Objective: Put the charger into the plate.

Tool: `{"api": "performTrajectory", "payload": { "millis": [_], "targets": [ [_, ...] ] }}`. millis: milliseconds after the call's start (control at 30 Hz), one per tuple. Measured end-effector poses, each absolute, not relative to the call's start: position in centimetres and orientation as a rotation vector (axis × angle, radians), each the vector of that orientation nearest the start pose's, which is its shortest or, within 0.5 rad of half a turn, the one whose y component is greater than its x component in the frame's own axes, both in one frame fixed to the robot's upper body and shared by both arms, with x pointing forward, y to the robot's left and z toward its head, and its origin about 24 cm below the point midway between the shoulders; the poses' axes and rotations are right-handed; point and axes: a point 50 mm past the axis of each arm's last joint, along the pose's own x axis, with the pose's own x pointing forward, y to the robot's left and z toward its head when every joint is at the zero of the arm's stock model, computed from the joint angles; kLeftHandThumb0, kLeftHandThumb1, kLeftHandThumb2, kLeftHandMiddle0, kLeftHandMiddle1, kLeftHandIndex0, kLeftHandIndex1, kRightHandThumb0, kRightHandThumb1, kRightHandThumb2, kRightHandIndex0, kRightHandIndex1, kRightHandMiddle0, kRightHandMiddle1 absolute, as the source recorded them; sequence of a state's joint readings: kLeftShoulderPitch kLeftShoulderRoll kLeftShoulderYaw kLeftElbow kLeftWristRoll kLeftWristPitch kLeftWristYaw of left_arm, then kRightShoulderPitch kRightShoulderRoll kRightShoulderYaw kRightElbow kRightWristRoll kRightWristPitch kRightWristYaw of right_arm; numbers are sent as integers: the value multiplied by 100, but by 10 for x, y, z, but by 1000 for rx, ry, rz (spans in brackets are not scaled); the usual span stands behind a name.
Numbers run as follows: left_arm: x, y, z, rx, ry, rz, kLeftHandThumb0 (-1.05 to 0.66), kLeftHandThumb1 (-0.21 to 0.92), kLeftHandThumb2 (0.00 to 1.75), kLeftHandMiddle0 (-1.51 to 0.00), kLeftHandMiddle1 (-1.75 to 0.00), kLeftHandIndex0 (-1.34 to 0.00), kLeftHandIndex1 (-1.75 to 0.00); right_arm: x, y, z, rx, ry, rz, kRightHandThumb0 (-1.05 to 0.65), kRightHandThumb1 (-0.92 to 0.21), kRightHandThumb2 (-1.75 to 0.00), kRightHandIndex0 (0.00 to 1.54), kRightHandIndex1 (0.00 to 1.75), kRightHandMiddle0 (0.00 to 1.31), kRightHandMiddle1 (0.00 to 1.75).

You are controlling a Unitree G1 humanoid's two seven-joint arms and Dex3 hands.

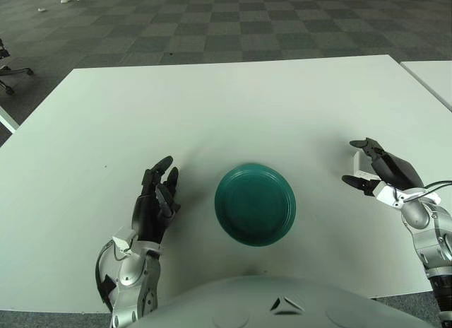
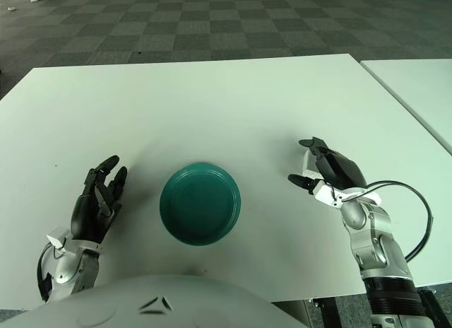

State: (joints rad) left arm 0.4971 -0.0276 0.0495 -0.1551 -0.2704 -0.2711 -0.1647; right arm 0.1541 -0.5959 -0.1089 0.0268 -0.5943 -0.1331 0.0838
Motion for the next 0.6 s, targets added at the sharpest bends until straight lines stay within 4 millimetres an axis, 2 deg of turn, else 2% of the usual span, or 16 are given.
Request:
{"api": "performTrajectory", "payload": {
  "millis": [300,600],
  "targets": [
    [147,187,9,-226,3,121,-92,92,96,-29,0,0,-75,229,-284,47,-1175,137,86,-96,-92,-53,34,0,0,56],
    [147,189,8,-228,1,123,-87,92,94,-29,0,0,-75,238,-288,41,-1171,143,71,-92,-92,-48,35,1,0,56]
  ]
}}
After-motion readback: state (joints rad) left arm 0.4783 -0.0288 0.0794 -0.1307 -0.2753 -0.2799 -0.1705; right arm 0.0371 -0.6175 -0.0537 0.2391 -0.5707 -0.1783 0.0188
